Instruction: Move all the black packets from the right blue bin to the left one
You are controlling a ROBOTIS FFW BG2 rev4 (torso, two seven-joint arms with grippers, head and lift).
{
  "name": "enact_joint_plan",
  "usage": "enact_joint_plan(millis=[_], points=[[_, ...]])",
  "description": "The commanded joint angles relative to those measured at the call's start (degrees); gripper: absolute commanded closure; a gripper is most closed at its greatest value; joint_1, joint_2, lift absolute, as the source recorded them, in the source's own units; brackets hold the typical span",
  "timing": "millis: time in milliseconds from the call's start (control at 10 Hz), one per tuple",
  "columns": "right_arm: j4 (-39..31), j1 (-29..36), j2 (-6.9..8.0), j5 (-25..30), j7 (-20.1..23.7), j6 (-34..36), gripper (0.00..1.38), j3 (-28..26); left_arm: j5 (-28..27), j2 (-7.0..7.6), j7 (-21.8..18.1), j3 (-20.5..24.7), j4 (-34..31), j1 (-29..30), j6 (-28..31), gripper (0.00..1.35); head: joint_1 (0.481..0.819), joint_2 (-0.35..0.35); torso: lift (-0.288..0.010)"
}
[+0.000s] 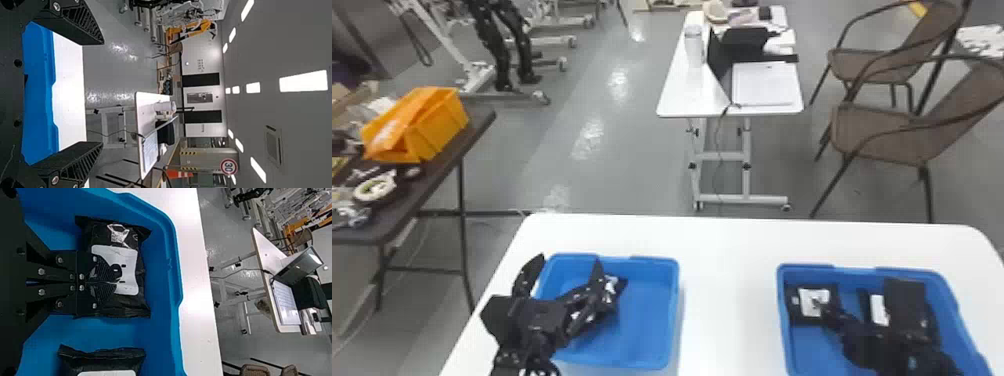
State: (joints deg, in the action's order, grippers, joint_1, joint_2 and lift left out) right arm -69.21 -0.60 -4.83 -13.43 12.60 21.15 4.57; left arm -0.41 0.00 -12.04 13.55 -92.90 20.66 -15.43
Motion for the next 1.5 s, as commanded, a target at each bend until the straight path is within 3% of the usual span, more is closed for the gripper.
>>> enact_joint_plan(millis=[0,100,200,500,900,1400], points=[[-4.18,2.27,-0.18,-0.81,-1.0,1.26,0.78,-0.09,-0.12,-0.15,0.0,-0.11,0.09,-0.18,-0.12,0.11,0.695,0.175,0.0],[-7.52,3.77,-0.62,-0.99,-1.26,2.67,0.16,-0.09,-0.12,-0.15,0.0,-0.11,0.09,-0.1,-0.21,0.11,0.695,0.174,0.0],[-9.36,4.29,-1.06,-1.34,-1.17,4.43,0.0,-0.09,-0.12,-0.15,0.0,-0.02,0.17,-0.1,-0.21,0.11,0.695,0.174,0.0],[-15.51,5.61,-1.41,-0.46,-1.88,8.82,0.3,-0.09,-0.12,-0.15,0.0,-0.02,0.17,-0.27,-0.39,0.11,0.695,0.175,0.0],[-15.34,5.09,-1.41,-0.11,-2.58,10.76,0.33,-0.09,0.06,-0.15,0.0,-0.02,0.35,-0.18,-0.74,0.11,0.695,0.177,0.0],[-8.66,0.16,-1.41,0.42,-3.9,11.11,0.32,2.11,-0.12,-0.15,-0.09,-0.37,0.53,-0.53,-0.74,0.11,0.695,0.167,0.0]])
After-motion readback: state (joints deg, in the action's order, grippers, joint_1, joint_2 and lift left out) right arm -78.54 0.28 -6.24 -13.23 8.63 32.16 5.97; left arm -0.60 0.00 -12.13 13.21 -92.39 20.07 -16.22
